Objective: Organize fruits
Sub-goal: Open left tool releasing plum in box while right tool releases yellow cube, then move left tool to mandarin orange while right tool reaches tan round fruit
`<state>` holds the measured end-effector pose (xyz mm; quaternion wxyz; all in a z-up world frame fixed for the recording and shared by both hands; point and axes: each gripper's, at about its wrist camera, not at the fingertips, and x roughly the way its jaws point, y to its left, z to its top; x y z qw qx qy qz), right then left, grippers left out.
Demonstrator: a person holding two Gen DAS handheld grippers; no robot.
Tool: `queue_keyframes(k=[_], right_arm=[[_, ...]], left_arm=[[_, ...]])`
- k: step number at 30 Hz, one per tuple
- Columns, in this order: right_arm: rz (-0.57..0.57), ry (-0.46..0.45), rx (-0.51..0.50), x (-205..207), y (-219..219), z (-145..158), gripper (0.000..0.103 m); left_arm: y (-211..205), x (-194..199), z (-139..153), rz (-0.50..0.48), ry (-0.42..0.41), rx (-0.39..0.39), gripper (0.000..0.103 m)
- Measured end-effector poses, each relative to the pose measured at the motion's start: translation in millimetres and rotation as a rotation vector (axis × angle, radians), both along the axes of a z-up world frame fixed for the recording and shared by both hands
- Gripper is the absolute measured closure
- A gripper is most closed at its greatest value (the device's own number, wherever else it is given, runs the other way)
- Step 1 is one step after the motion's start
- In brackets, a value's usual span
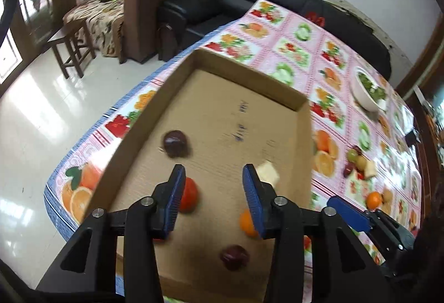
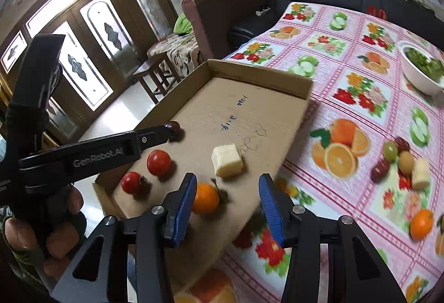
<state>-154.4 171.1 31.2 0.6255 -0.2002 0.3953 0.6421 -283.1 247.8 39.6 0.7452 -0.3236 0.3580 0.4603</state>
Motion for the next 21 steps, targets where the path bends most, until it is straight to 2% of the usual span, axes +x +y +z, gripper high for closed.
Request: queue_keyframes(k=[9,17,21], right_arm=[[-0.119,0.028,0.023,44,-66,3,0.055],[-0.292,0.011,0.020,98,-125,0,0.055],[-0.368,0.012,0.020,123,-150,-1,0.055]], left_arm=[[-59,45,10,-0.128,0.015,0.064,0.057],[-97,82,7,-0.237,0.047,0.073,0.058],[-104,91,5,-0.259,0.054,0.064,0.058]])
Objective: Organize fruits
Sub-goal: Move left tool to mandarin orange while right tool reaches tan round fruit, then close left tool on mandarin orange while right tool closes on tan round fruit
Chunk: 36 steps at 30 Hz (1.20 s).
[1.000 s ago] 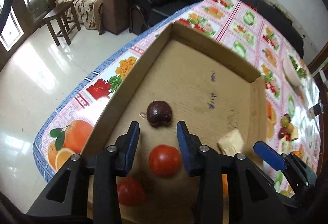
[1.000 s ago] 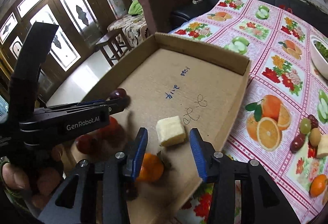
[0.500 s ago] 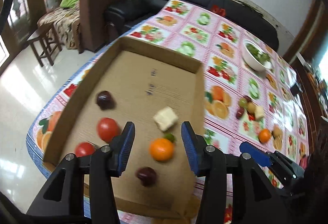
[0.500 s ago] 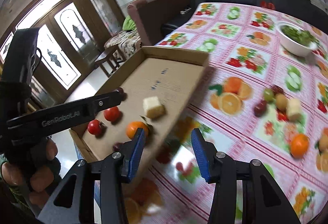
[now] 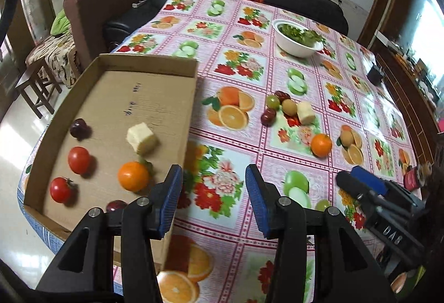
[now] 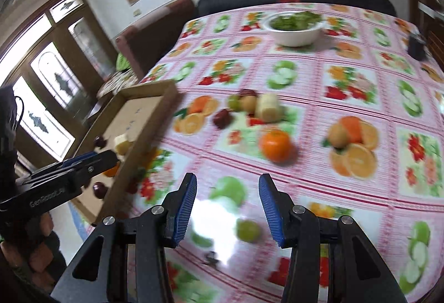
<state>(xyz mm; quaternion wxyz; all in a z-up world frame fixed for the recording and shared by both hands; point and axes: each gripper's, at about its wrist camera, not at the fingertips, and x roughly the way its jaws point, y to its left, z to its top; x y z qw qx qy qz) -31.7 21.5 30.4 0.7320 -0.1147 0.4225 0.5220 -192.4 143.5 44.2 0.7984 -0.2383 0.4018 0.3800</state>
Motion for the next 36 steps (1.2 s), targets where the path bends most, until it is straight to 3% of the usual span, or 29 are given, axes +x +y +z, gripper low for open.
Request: queue_keyframes(k=[11,20,36], right_arm=[[-0.120,0.009,-0.005,43,-39,-11,0.054],[-0.167,0.007,-0.006,61,-50,-16,0.054],[-0.165,-0.034,-0.087,102,-8,-37,0.055]], left_arm=[[-11,20,-10,-0.039,0.016,-0.038,0.058],[-26,50,-14,-0.129,0.002,-0.068,0.058],[-33,111,-40,-0.257,0.006,-0.144,0.055]])
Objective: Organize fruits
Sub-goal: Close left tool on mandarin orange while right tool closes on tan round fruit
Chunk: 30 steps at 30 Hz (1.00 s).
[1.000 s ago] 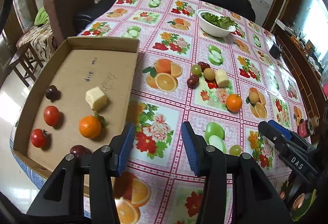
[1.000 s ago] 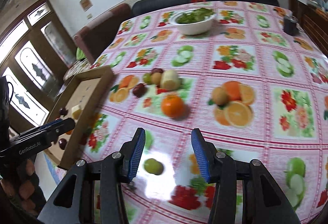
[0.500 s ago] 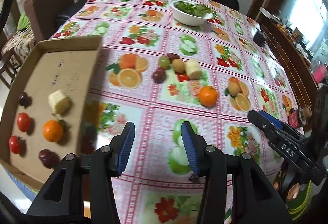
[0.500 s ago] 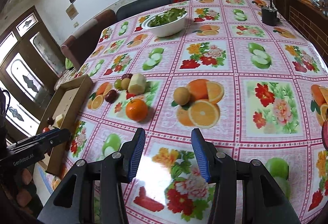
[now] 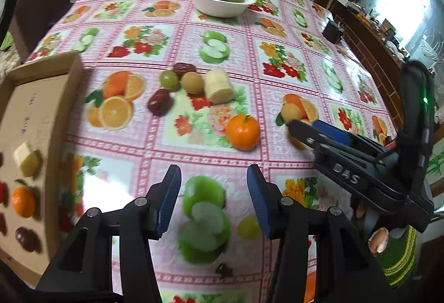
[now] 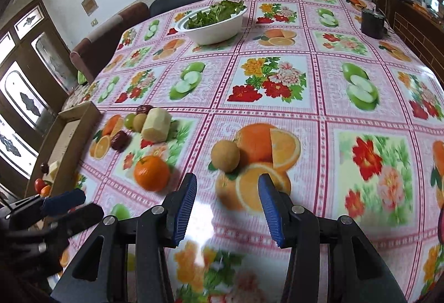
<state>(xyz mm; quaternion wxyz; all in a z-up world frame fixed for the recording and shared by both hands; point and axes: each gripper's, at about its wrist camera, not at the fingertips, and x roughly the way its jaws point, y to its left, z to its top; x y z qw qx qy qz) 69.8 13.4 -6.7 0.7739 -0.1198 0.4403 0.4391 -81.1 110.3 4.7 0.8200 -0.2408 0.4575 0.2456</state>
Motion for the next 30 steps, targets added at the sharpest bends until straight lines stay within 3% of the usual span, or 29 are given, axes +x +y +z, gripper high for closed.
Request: queue_keyframes(k=[7,9,17,18,19,20,26,30], right_arm=[[0.020,-0.032,-0.039,12,23,-9,0.055],[0.026,-0.038,-0.041,13,24,-9,0.077],[-0.032,-0.016,0.045,18,-6,11,0.077],[-0.038,-0.013,0.055,18,-9,13,0.077],[-0.045,-0.009,0.064,17,-13,15,0.077],[-0.053,-0.005,0.073,17,-17,17,0.077],[-0.084,0.016,0.098,12,-39,22,0.077],[-0.089,0.016,0.110,5,-50,28,0.077]], left_arm=[[5,30,-16,-0.033,0.019,-0.037,0.054],[6,40,-21,-0.037,0.034,-0.031,0.054],[7,59,-30,-0.032,0.040,0.004,0.055],[5,61,-31,-0.035,0.043,0.020,0.057],[4,63,-31,-0.040,0.051,0.035,0.068],[3,65,-31,-0.043,0.053,0.043,0.070],[-4,59,-23,-0.039,0.049,0.080,0.070],[-10,39,-6,-0.003,0.044,0.152,0.070]])
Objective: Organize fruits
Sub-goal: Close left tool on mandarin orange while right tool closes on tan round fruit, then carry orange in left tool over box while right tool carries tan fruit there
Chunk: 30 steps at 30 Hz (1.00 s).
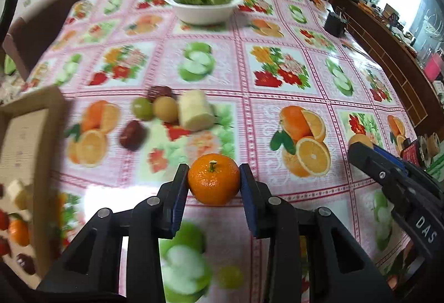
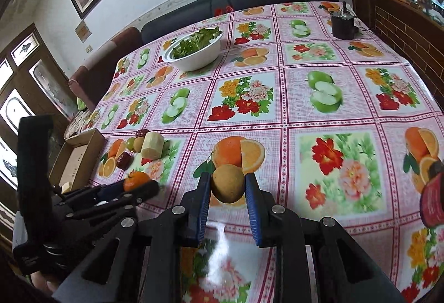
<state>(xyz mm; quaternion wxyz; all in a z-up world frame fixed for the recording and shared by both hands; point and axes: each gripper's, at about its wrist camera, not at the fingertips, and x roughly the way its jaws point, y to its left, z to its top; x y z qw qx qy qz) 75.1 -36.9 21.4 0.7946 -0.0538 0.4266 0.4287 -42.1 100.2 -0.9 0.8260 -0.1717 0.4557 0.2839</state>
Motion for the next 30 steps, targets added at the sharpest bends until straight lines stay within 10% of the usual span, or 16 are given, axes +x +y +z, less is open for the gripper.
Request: queue_keyframes(k=[10,30], right_arm=[[0.061,-0.017,0.033,-34,8,15,0.077],[0.182,-0.087,0.044,-91,43,40,0.078]], left_arm=[[6,-54,36,0.120,-0.029,0.142,0.069],[29,-109,50,0.252,-0.052,0.190,0.069]])
